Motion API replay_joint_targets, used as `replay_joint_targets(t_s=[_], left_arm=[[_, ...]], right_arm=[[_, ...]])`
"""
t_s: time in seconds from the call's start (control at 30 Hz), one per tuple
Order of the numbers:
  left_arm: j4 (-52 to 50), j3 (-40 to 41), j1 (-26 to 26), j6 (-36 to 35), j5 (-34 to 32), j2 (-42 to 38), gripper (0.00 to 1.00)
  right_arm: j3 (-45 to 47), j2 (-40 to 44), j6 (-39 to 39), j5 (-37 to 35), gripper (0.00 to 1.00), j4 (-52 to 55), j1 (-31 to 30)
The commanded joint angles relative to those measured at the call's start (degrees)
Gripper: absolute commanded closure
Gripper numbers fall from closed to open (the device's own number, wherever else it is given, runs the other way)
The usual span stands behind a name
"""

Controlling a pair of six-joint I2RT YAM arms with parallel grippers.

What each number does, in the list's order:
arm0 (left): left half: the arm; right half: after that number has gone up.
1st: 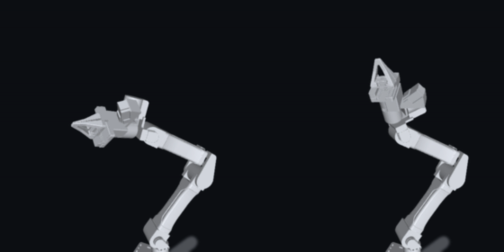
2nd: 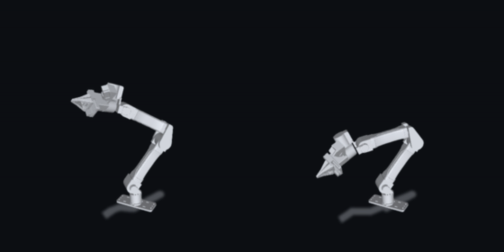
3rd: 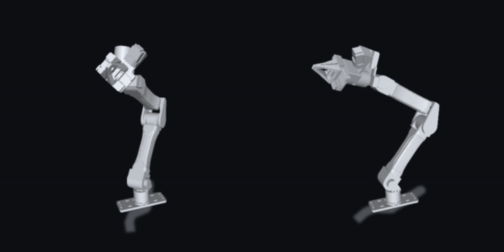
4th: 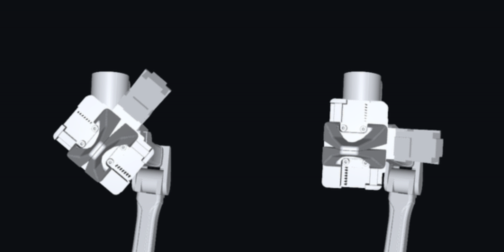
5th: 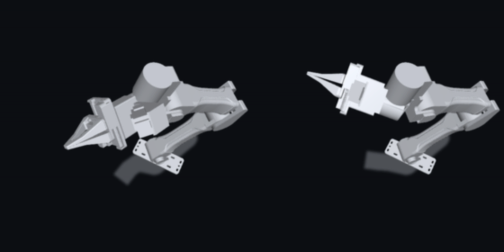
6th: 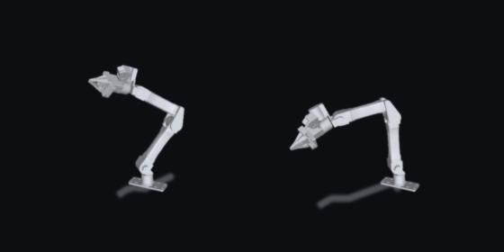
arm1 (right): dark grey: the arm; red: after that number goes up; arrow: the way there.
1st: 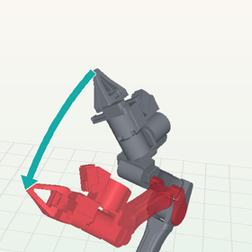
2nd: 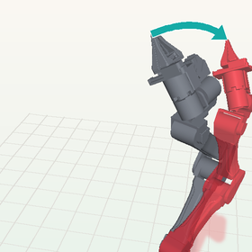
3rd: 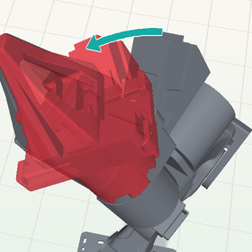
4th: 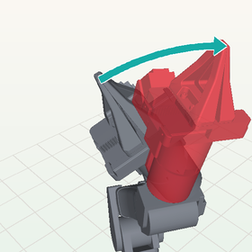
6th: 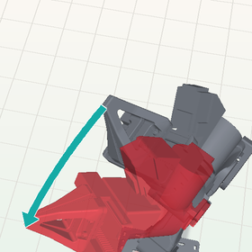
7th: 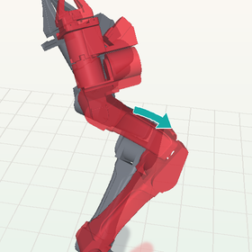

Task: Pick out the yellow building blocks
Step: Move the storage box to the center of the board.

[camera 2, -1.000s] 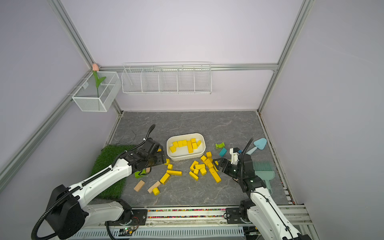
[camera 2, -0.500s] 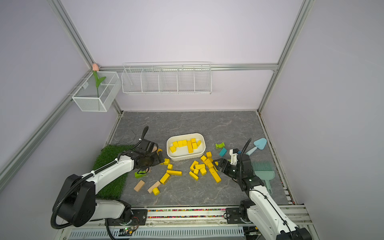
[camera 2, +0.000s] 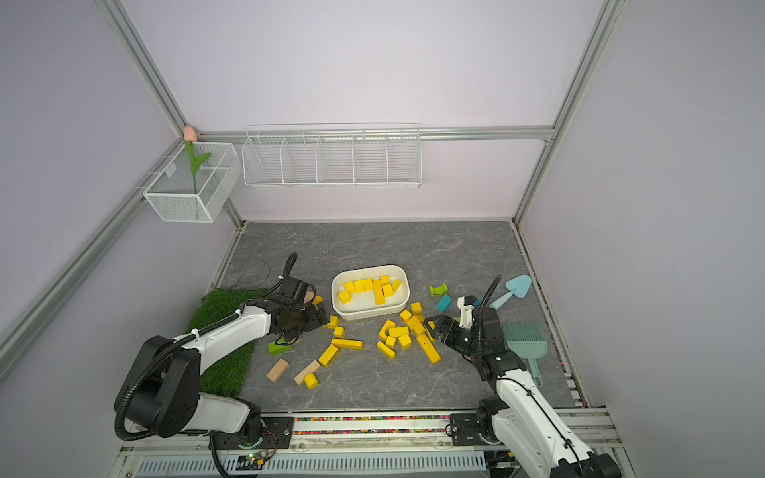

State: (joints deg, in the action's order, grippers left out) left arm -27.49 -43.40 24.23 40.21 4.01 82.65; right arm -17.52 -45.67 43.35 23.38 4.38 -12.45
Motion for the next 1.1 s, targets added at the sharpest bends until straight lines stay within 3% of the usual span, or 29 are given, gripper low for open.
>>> replay_joint_targets(t_s=[0.0, 0.17, 0.43, 1.07], left_arm=[[0.68, -1.33, -0.82, -0.36, 1.30, 1.64, 0.07], [0.80, -2.04, -1.33, -0.55, 1.31, 2.86, 0.27], [1.89, -1.20, -3.15, -0.29, 3.09, 3.40, 0.48], [2.70, 0.10, -3.23, 0.05, 3.37, 1.99, 0.73]], right_arm=[[1.17, 0.05, 0.59, -0.26, 0.11, -1.24, 0.32], [0.99, -0.19, 0.56, -0.27, 0.11, -1.26, 0.32], [1.08, -0.03, 0.53, -0.45, 0.11, -1.12, 0.32], [1.08, 0.49, 0.60, -0.79, 0.11, -0.69, 0.32]])
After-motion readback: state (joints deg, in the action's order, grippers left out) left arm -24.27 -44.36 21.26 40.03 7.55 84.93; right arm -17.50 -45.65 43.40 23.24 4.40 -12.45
